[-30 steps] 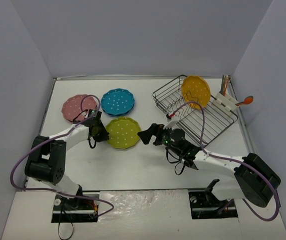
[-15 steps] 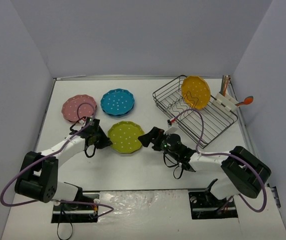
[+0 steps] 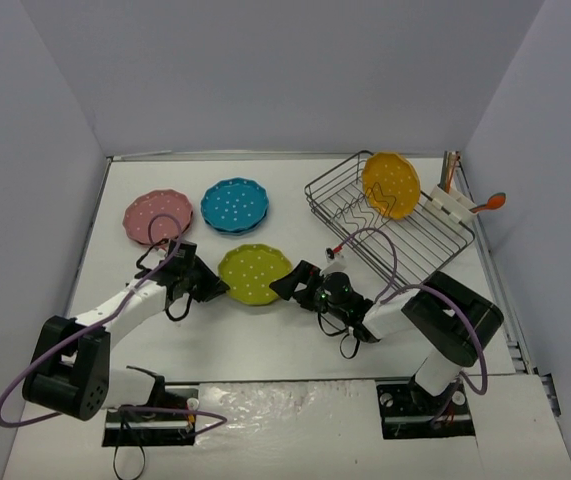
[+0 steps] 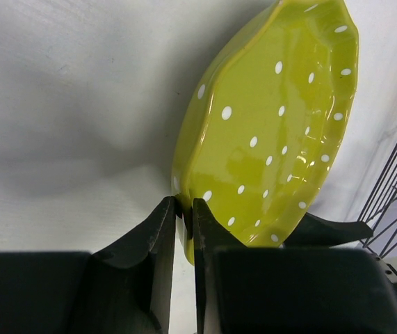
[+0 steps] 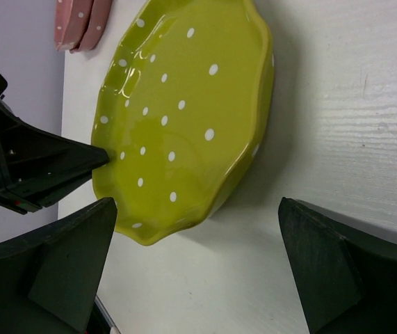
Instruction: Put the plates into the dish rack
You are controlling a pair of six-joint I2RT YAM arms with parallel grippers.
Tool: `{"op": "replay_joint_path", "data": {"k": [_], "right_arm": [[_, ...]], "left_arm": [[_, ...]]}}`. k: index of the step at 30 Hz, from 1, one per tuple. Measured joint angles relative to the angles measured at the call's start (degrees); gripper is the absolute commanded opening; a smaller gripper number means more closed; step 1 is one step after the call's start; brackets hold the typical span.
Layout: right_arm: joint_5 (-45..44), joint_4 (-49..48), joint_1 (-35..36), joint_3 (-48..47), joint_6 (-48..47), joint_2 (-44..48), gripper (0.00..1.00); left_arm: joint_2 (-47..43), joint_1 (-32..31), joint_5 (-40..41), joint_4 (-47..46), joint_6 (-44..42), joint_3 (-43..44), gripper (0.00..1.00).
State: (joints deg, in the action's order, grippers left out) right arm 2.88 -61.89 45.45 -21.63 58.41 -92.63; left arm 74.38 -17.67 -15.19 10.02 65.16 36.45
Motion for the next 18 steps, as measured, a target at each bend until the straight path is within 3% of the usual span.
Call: {"op": "replay_joint_path", "data": {"k": [12, 18], "right_arm": [[6.1, -16.8, -1.9, -1.1, 8.2, -11.8, 0.95], [6.9, -19.2, -2.2, -1.7, 10.5, -13.7, 0.89]], "left_arm": [[-0.9, 0.0, -1.6, -1.4, 2.2, -2.0, 0.00], [-1.2, -0.4, -1.9, -2.2, 2.8, -2.2, 0.00]]}}
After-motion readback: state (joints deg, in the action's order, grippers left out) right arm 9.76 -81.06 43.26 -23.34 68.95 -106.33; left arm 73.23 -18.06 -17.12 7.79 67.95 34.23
